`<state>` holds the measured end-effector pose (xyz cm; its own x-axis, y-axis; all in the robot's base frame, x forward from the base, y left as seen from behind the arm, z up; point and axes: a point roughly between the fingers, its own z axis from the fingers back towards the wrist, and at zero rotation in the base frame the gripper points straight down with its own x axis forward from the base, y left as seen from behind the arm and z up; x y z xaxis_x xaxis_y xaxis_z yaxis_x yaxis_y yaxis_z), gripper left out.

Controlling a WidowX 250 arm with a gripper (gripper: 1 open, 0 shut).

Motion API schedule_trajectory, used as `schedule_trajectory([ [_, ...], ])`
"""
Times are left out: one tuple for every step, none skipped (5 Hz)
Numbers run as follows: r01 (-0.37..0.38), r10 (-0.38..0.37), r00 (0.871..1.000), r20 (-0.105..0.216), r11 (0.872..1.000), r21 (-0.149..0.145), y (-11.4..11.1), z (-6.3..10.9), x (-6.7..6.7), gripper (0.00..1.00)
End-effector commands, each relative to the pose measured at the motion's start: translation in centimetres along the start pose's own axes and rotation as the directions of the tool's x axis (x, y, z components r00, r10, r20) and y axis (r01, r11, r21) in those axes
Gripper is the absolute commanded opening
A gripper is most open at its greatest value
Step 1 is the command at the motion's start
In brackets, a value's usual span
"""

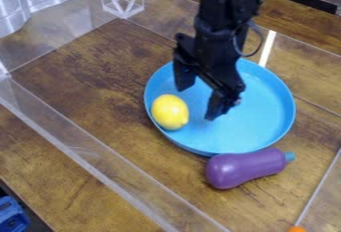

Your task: Put the lemon on the blue tray

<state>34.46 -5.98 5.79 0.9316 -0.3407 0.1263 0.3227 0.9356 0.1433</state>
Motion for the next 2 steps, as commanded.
schedule_trajectory([
  [-0.030, 0.029, 0.998, 0.055, 0.999, 0.019, -0.3, 3.1, 1.7, 1.00],
  [-0.094, 0.092, 0.995, 0.036, 0.995, 0.042, 1.8, 4.6, 1.3, 1.00],
])
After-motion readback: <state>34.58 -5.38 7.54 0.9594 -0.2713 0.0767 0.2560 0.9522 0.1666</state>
